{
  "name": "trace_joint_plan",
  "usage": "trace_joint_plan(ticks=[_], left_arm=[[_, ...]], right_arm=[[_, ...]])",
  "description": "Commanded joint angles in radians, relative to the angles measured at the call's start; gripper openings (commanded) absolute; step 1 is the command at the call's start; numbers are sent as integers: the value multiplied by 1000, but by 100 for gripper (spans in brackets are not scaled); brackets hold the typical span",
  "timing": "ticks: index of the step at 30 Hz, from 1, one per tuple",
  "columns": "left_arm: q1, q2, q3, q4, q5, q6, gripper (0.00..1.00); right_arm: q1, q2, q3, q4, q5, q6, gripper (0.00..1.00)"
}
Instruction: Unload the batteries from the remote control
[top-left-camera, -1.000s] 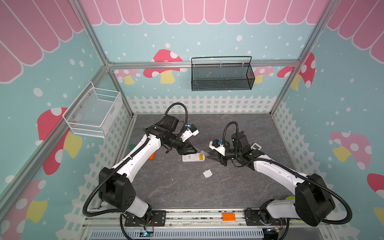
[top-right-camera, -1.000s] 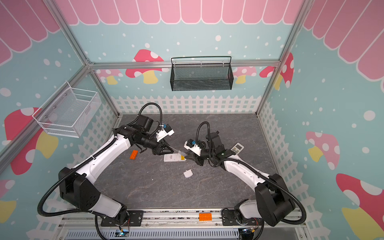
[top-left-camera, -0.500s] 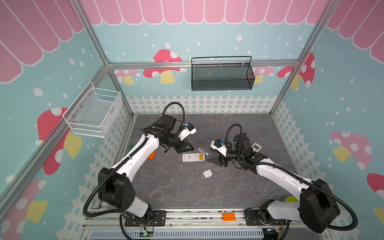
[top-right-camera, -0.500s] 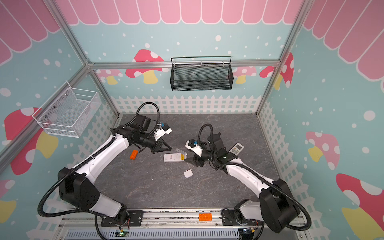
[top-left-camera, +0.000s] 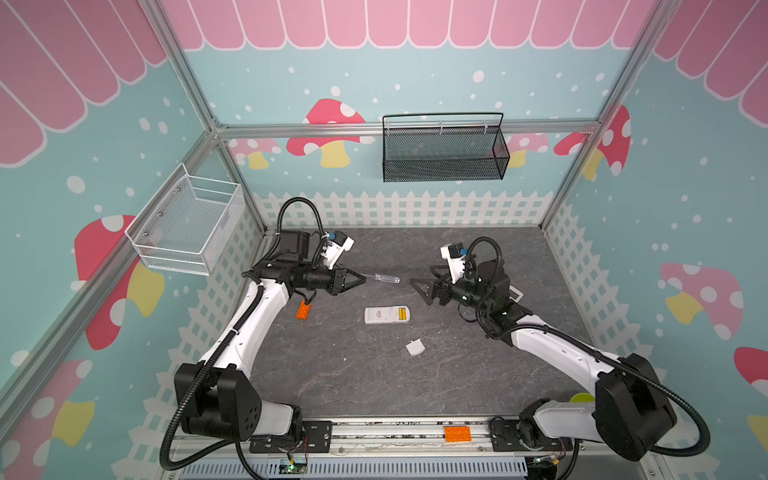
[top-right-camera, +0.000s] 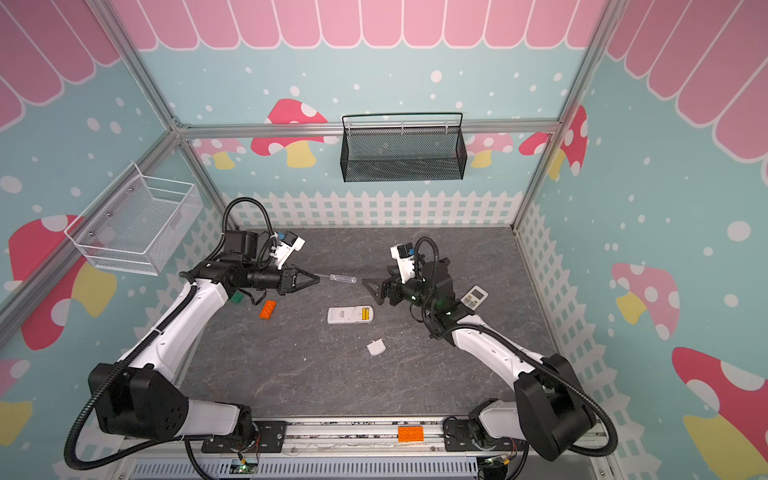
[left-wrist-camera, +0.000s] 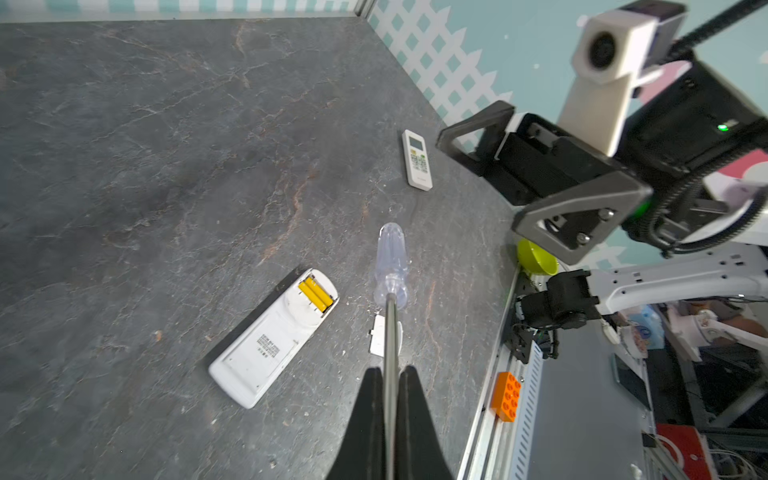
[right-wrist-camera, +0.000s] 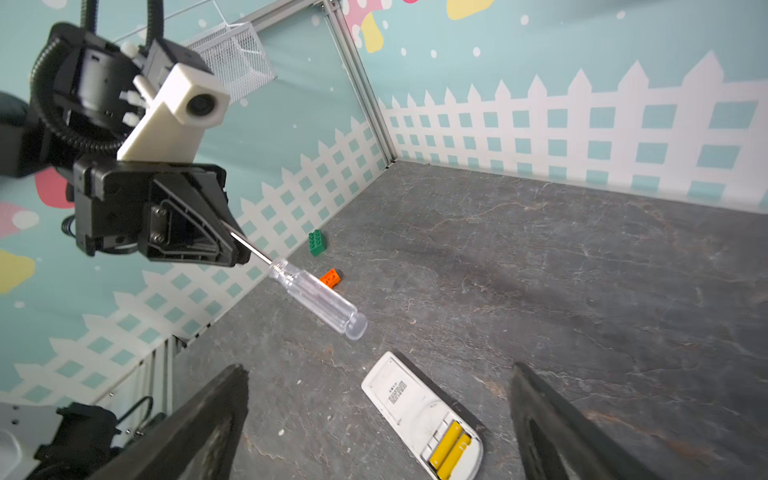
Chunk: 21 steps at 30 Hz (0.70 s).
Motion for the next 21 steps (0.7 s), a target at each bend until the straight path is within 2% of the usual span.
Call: trace_joint_plan(ticks=[1,4,7,12,17,21], left_arm=[[2,-17,-47,138,154,-134,0],[-1,-19,-116,300,231,-257,0],[-8,-9,-165,422,255,-369,0],[-44,-4,-174,442,271,-358,0],[-59,15,-183,521,282,-434,0],[-69,26,-237,750,294,-617,0]], right_arm=[[-15,64,37,119,-57,205,98],[-21,136,41,250,-169,276,98],[-27,192,38,352,-230,341,100],[-31,261,29,533,-360,466,93],[-17,334,35,764,-413,634,83],[3,382,55,896,-439,713,77]])
